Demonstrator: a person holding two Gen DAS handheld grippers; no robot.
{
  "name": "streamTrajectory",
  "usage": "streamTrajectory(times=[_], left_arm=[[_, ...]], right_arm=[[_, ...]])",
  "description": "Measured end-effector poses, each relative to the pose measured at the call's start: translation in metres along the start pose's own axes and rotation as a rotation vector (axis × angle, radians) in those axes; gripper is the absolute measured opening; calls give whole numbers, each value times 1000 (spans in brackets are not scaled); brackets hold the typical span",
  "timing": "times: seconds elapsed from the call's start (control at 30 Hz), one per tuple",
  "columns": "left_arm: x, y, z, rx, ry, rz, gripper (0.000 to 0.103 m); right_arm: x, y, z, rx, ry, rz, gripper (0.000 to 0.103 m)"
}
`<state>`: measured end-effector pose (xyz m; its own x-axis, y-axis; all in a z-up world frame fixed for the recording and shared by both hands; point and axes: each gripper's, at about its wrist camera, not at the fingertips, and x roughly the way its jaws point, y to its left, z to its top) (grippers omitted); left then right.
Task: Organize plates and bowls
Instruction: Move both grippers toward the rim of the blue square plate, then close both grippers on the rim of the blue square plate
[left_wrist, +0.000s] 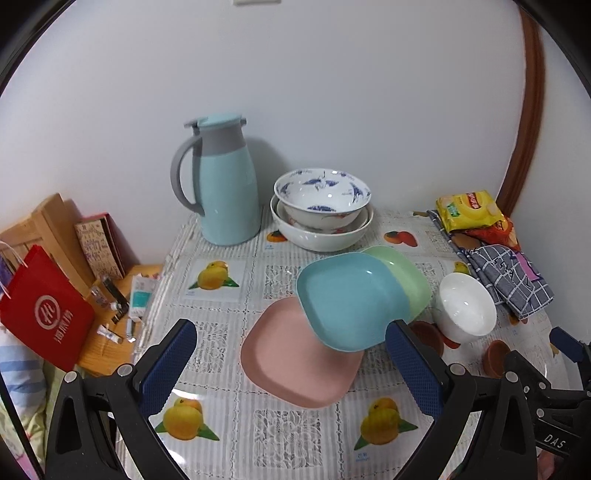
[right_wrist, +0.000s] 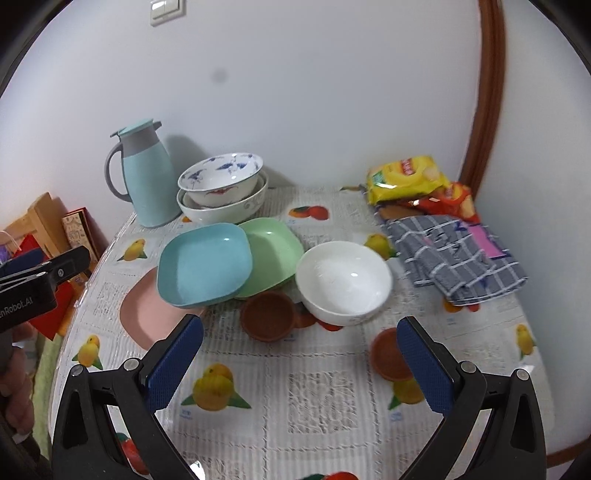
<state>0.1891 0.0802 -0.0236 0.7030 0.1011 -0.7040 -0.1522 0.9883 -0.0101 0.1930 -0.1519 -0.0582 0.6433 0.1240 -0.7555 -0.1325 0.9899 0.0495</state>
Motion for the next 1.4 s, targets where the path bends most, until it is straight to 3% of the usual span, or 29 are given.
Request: streamTrajectory(times=[0.23, 0.67, 0.77, 0.83, 1.1, 1.23, 1.4], left_arm=[[44, 9, 13, -11, 54, 0, 102], [125, 0, 39, 18, 126, -36, 94], [142, -2, 42, 18, 142, -59, 89], [154, -3, 45, 8, 147, -74, 80], [185, -13, 44, 20, 180, -121, 72], [200, -15, 41, 22, 216, -155, 57], [208, -9, 39, 19, 227, -168, 47]], right_arm=[[35, 15, 18, -44, 7, 35, 102], [104, 31, 49, -28, 52, 110, 66], [118, 39, 46, -58, 83, 118, 58], [125, 44, 44, -81, 95, 117, 57], [157, 54, 38, -113, 153, 100, 52], [167, 56, 38, -123, 165, 74, 52], [177, 58, 39, -128, 179, 70, 47]])
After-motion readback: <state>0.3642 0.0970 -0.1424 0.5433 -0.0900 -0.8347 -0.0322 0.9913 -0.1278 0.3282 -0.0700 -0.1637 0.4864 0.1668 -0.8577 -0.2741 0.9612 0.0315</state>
